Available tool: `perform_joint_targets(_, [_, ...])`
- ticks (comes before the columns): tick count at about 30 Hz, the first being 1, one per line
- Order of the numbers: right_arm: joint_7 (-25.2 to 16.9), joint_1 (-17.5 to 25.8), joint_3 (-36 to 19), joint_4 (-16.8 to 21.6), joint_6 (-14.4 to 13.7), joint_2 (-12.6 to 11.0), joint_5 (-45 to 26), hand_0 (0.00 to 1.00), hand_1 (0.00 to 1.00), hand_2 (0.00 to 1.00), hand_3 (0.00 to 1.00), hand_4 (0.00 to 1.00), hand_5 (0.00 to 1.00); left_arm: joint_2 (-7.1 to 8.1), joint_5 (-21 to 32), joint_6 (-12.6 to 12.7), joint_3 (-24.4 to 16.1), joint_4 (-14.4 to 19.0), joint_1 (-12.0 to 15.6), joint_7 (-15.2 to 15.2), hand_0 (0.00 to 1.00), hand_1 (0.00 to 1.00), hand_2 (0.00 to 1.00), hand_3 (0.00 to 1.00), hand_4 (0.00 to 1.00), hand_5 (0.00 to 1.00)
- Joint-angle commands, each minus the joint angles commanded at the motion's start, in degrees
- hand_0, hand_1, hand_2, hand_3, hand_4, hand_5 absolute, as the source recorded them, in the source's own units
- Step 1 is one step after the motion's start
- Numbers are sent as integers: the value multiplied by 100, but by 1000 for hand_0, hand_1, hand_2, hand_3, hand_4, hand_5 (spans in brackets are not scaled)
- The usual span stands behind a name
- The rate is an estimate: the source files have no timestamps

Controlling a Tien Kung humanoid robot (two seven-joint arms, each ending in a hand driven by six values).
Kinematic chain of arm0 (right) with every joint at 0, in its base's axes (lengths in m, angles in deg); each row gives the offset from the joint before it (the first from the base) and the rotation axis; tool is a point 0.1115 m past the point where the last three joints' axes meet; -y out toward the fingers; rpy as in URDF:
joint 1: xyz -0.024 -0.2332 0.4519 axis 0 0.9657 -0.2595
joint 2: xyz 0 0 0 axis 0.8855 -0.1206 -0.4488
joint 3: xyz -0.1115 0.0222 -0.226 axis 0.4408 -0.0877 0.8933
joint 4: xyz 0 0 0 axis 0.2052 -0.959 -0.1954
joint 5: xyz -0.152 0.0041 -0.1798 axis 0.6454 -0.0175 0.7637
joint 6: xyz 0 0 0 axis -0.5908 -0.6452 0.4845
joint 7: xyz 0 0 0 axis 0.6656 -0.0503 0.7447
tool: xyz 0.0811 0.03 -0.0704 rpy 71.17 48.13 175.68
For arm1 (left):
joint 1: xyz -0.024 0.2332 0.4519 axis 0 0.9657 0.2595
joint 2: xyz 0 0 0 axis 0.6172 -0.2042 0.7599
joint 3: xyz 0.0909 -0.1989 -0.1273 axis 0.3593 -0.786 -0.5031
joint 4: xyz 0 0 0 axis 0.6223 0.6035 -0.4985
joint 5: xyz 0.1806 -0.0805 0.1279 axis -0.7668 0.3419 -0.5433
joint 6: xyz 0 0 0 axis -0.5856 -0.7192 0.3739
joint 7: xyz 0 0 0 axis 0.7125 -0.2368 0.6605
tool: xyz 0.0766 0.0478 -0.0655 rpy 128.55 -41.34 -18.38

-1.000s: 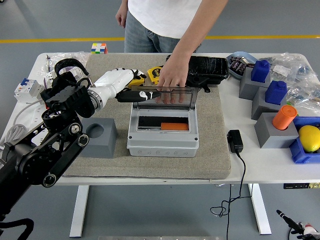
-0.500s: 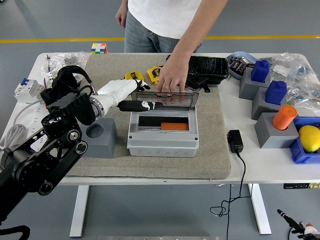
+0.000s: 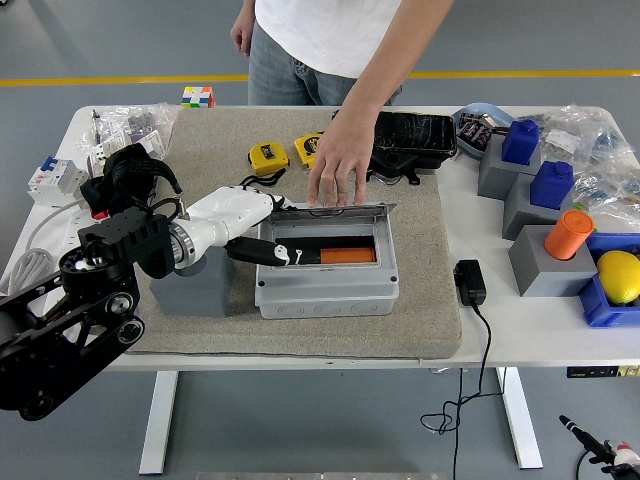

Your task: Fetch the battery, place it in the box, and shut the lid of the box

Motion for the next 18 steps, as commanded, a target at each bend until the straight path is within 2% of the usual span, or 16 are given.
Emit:
perform_joint_targets(4, [2,-16,14,0,0,-8,-9,881,850,790,816,998,998,116,9,3,69,234,-29,-1,912,877,806,813,998,998])
perform_joint_targets(11, [7,-44,87,0,-2,-9,-72,883,850,789,815,998,998,152,-26,3,114,356,-87,-12,914,875,802,809,998,998])
perform_joint_targets(18, [33,-29,-68,0,12,-11,86,883,850,790,816,998,998,167,-59,47,85,521,-157,-62,914,874,802,807,998,998])
